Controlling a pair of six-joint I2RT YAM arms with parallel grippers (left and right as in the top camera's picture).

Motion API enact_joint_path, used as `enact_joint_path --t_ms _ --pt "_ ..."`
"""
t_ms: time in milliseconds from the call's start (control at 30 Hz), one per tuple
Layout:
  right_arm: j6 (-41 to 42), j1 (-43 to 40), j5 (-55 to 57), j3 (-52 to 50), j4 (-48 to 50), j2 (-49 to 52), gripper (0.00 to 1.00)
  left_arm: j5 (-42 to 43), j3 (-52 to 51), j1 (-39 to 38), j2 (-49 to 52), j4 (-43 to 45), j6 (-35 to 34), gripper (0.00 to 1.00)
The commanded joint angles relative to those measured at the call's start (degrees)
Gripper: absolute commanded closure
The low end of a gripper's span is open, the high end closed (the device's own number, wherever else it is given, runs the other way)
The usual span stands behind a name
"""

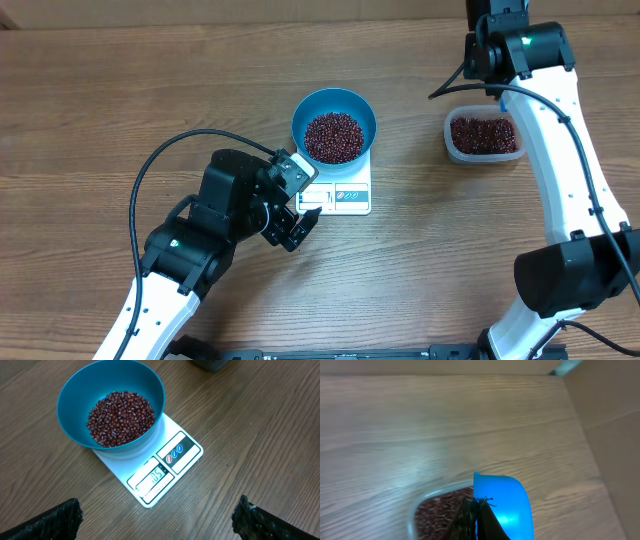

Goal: Scoop item into bowl and weigh 150g on scale
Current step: 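Carry the empty scoop back right and lower it into the bean tub, then drag the blue scoop through the red beans to refill it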

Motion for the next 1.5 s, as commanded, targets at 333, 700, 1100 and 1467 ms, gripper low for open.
enact_joint_path --t_ms 333,700,1100,1467 --pt "0.04 -0.20 4.52 -13.40 7.21 -0.02 0.96 0.87 -0.31 0.24 -0.74 0.02 0.46 0.00" --pt "0.07 -1.84 -1.33 -20.02 13.86 0.09 0.96 0.87 -0.31 0.24 -0.74 0.00 0.46 0.00" --pt "0.00 -3.87 -9.29 -20.04 14.60 3.04 0.96 0.87 -0.31 0.24 -0.74 0.02 0.46 0.00" --pt "-0.02 -3.87 -12.48 -20.04 14.29 3.85 0.96 0.87 -0.31 0.24 -0.74 0.02 0.46 0.00"
